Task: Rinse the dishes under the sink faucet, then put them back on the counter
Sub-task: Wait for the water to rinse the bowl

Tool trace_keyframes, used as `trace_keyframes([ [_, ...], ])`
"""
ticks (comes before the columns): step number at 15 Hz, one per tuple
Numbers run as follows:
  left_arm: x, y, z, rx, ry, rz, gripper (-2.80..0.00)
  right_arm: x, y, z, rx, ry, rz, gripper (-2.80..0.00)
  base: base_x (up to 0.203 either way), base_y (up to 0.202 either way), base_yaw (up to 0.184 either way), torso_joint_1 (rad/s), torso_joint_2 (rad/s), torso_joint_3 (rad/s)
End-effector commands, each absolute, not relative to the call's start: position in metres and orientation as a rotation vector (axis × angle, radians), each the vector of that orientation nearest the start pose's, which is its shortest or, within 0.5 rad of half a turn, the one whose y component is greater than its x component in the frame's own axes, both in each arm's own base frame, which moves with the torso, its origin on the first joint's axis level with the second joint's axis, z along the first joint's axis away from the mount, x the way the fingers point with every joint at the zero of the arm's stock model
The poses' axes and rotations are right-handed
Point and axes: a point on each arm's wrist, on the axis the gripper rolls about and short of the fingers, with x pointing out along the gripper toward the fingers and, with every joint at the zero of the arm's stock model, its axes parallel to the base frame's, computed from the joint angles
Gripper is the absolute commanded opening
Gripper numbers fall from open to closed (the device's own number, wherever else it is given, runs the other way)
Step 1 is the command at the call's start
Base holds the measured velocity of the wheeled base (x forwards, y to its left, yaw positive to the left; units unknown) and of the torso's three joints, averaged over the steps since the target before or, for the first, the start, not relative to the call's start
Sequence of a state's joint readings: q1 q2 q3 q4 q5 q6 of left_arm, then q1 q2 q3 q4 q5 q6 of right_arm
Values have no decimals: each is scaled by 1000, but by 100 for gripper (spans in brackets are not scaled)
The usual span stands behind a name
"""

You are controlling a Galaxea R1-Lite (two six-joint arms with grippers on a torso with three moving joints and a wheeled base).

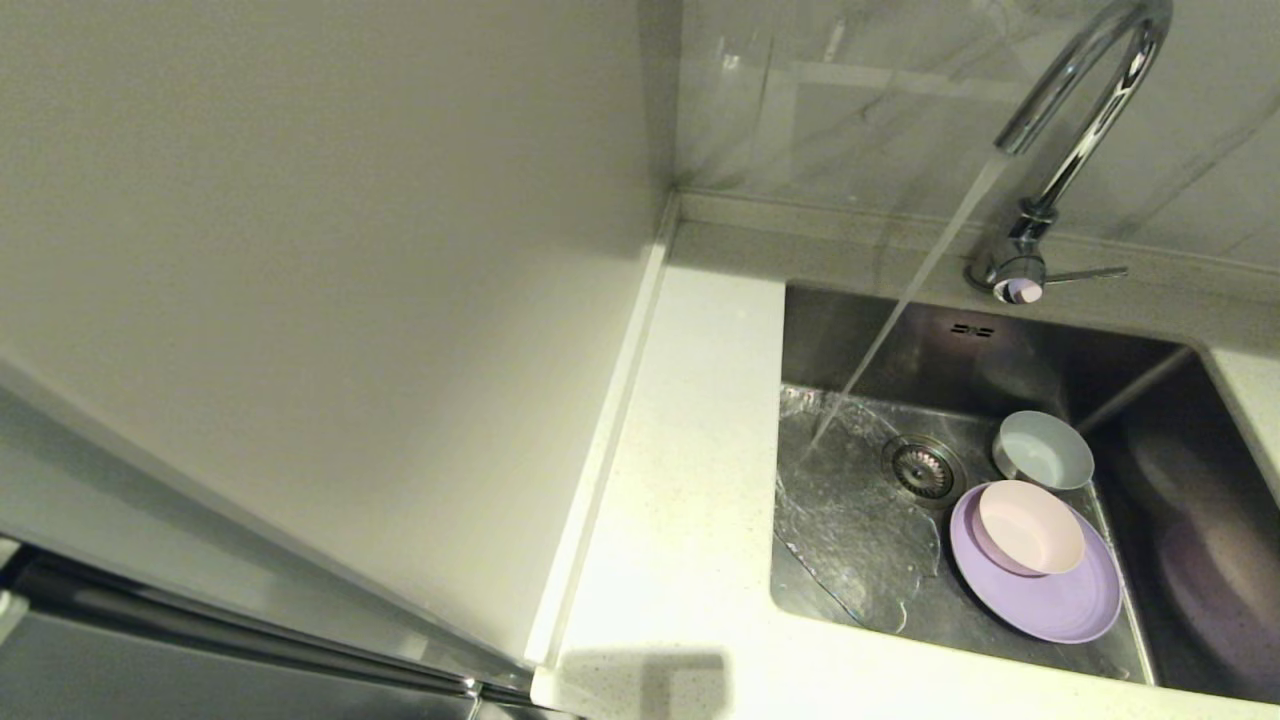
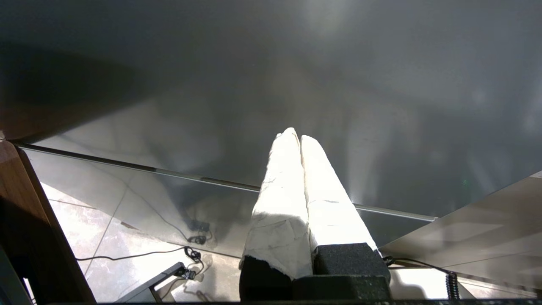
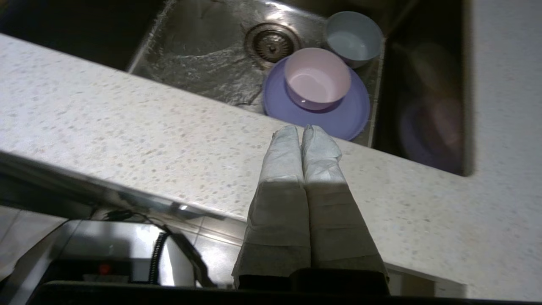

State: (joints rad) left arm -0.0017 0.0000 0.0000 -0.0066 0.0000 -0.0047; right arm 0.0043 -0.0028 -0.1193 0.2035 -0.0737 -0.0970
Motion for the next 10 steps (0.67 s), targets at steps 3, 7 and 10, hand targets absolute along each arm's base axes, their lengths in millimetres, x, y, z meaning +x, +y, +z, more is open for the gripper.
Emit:
trace_keyframes([
  [3, -23, 0, 75, -5, -5, -2, -280, -31, -1, 84, -122, 87, -11, -280, 0, 0, 0, 0, 0, 0],
  [7, -23, 0, 75, -5, -5, -2, -280, -25, 0, 77, -53, 35, 12, -280, 0, 0, 0, 0, 0, 0],
  [10, -23, 0, 75, -5, -5, -2, -280, -23, 0, 76, 20, -6, -1, -280, 0, 0, 0, 0, 0, 0],
])
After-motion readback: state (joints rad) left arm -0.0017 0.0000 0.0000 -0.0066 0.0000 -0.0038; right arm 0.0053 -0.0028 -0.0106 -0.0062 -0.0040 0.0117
